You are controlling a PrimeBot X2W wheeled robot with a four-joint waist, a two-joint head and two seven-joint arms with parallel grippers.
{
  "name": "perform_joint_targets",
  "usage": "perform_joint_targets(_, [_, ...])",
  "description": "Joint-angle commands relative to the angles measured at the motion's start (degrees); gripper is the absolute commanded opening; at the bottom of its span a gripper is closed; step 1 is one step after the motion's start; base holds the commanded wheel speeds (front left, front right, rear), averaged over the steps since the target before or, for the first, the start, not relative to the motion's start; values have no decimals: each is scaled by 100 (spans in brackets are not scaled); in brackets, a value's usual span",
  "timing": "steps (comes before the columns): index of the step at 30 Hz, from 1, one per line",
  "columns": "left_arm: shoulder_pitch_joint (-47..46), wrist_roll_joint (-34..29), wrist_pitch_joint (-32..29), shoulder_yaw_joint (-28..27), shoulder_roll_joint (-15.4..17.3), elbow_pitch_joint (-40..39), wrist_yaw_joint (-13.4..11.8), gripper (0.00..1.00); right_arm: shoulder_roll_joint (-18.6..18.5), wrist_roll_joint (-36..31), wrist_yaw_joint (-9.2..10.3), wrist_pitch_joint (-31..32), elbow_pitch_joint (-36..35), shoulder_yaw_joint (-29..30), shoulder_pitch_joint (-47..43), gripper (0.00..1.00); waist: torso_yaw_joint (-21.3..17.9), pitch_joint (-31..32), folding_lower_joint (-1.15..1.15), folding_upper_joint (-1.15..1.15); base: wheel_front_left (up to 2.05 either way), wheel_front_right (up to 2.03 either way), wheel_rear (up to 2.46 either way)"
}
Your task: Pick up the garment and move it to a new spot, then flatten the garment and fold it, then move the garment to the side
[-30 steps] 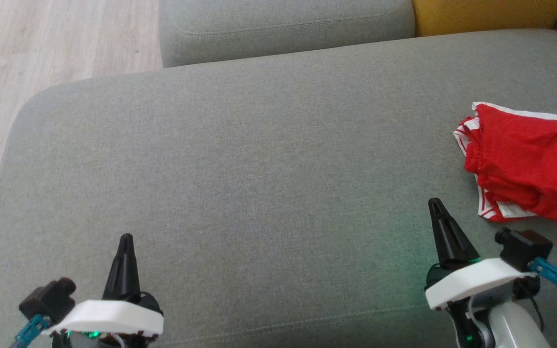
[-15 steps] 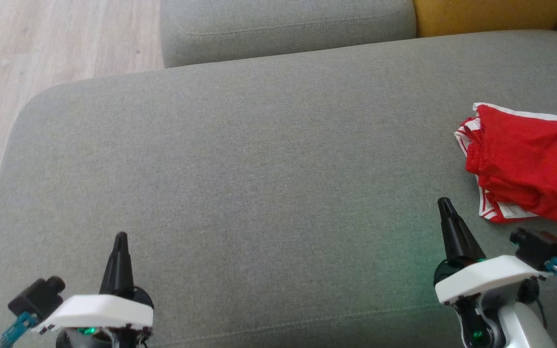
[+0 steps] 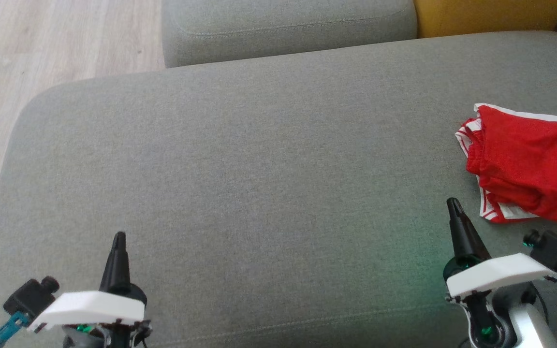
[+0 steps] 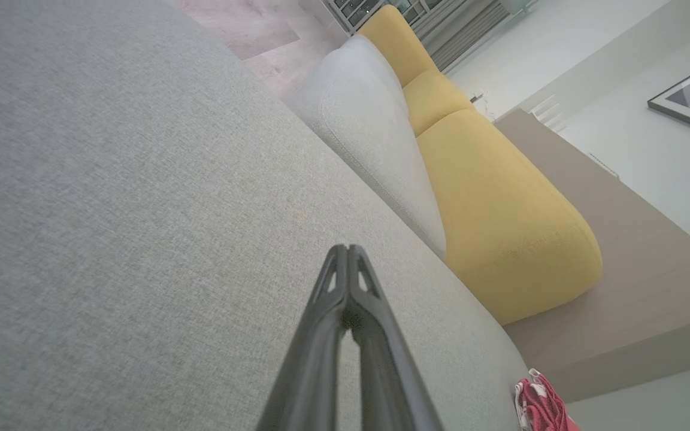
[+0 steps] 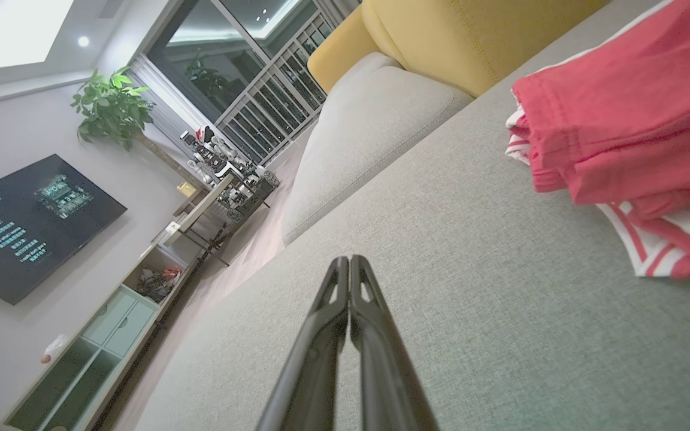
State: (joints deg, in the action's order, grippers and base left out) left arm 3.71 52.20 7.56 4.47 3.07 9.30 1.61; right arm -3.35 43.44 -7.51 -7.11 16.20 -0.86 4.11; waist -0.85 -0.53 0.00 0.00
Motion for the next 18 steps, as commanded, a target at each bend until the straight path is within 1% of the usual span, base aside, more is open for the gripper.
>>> perform_joint_targets(1, [-320,132,-38,-162,87,-161,67,0,-62,161,1,36,-209,-7,231,0,2,1,0,0,0,0,0])
perform_joint_targets(18, [-471,1080,-312,-324,103,-16,188,0,-64,1290,1,314,-213,129,222,0,21,8,0,0,0,0,0])
